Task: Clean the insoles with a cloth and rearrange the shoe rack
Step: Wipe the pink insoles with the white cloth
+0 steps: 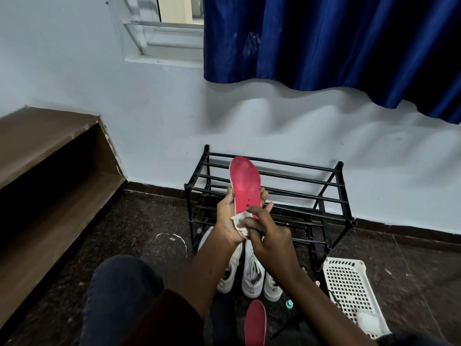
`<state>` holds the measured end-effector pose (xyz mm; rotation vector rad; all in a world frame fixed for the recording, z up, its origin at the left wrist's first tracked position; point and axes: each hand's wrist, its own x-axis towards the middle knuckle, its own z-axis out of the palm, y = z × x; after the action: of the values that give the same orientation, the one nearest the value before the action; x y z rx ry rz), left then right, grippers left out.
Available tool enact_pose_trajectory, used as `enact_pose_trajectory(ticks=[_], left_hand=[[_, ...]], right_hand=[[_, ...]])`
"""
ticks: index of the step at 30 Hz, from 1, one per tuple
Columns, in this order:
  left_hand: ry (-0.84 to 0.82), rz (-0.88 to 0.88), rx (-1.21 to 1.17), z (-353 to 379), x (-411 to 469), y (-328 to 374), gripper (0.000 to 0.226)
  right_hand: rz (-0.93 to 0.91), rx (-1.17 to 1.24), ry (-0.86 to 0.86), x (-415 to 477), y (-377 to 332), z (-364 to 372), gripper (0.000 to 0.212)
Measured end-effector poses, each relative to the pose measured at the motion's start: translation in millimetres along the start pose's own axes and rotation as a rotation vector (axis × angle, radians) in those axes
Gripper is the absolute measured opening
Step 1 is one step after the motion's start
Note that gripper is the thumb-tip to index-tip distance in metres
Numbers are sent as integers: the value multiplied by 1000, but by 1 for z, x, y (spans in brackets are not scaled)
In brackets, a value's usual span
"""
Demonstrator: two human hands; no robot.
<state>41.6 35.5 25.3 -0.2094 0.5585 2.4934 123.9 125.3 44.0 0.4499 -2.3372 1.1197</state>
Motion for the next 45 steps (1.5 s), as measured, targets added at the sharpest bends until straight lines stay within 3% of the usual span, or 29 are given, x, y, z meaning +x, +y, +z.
enact_pose_trajectory(ticks=[5, 10, 12, 16, 22, 28, 34, 38, 45], left_hand=[[38, 3, 58, -2, -7, -5, 77], [10, -26, 195, 10, -15, -1, 54], [36, -16, 173, 13, -18, -4, 48], [20, 15, 153, 15, -23, -6, 59], [72, 50, 115, 9, -16, 2, 67], [162, -13, 183, 7, -19, -2, 56], [116, 49, 248, 19, -24, -5, 22], [69, 45, 242, 21, -31, -11, 25], [77, 55, 282, 14, -32, -15, 28]], right_hand=[[23, -62, -26, -8, -2, 0, 45], [40, -226, 60, 25, 4, 4, 36], [132, -261, 44, 45, 8, 1, 35], [327, -153, 55, 69, 14, -6, 43], [311, -140, 51, 28, -4, 4, 32], [347, -78, 46, -4, -5, 4, 31], [277, -223, 32, 23, 3, 1, 28], [333, -262, 72, 55, 14, -5, 28], [467, -50, 111, 72, 23, -13, 31]])
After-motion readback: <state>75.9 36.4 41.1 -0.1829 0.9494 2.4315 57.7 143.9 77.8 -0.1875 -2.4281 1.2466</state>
